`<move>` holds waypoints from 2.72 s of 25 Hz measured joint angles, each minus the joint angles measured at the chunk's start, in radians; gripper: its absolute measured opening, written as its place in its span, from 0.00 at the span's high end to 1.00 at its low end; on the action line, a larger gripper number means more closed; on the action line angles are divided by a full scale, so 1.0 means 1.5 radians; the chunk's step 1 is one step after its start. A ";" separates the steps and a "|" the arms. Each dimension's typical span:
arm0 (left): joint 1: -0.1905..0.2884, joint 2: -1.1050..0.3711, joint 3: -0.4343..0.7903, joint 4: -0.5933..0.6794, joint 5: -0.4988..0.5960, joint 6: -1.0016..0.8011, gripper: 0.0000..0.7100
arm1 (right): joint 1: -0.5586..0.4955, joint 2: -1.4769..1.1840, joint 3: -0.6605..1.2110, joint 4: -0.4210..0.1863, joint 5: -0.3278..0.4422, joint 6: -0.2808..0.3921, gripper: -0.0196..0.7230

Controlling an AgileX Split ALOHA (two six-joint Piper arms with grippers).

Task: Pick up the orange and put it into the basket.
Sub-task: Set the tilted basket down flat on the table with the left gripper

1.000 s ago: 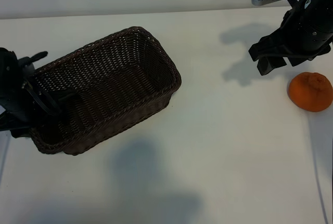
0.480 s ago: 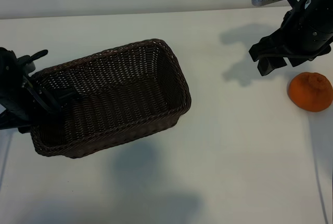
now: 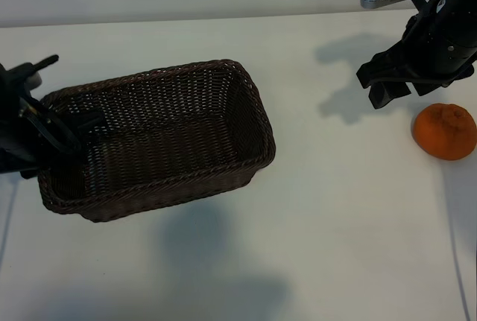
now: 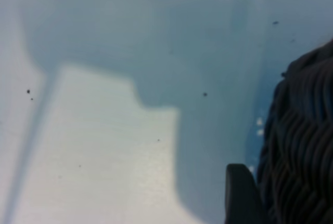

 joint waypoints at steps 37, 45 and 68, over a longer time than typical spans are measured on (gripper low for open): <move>-0.024 0.082 -0.174 -0.497 -0.052 0.422 0.54 | 0.000 0.000 0.000 0.000 0.002 -0.003 0.17; -0.068 0.167 -0.200 -0.501 -0.095 0.399 0.54 | 0.000 0.000 0.000 0.000 0.002 -0.003 0.17; -0.069 0.208 -0.200 -0.508 -0.099 0.426 0.54 | 0.000 0.000 0.000 0.000 0.003 -0.003 0.17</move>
